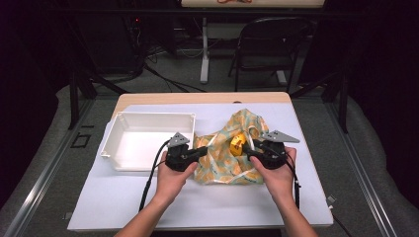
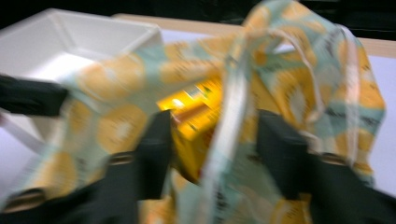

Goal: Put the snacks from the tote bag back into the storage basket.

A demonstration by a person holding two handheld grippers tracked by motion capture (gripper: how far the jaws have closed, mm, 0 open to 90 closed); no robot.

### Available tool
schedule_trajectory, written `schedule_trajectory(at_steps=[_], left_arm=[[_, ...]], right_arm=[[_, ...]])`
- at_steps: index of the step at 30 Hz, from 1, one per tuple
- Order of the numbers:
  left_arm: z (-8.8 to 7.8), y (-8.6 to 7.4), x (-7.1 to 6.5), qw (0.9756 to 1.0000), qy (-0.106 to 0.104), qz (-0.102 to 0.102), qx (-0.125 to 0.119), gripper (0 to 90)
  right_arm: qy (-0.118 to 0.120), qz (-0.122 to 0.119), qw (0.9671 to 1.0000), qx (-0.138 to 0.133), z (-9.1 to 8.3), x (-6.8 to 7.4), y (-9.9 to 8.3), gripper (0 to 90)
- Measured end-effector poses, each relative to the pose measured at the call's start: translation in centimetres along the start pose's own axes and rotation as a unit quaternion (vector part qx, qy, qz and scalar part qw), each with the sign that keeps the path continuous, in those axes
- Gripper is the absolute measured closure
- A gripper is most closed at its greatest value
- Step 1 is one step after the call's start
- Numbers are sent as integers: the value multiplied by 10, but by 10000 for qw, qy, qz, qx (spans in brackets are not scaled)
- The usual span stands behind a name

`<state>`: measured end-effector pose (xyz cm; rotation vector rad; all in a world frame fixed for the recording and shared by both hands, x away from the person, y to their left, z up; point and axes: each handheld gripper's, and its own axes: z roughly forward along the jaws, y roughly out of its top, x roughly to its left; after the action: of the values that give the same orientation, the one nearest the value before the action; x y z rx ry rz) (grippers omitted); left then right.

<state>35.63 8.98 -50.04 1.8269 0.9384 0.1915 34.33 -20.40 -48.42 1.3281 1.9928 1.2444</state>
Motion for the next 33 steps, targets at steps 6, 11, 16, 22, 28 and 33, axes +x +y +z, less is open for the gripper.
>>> schedule_trajectory(at_steps=[6,11,16,22,28,33], left_arm=[[1,-2,3,9996,293,11,57,900],[0,-6,12,9956,885,122,283,900],[-1,-7,13,9976,613,87,310,899],[-6,-1,3,9998,84,98,-122,696],[-10,18,-2,9986,87,186,-478,550],[9,32,-7,9993,29,246,-298,474]], right_arm=[[-322,292,9991,-7,-5,-27,-11,890],[-736,605,9954,117,-13,-51,-22,900],[-721,1049,9896,676,-13,-77,-40,874],[-550,842,9948,-148,-31,-72,-32,477],[-405,665,9920,-994,-56,-66,-6,385],[-180,234,9962,-816,-42,-52,15,309]])
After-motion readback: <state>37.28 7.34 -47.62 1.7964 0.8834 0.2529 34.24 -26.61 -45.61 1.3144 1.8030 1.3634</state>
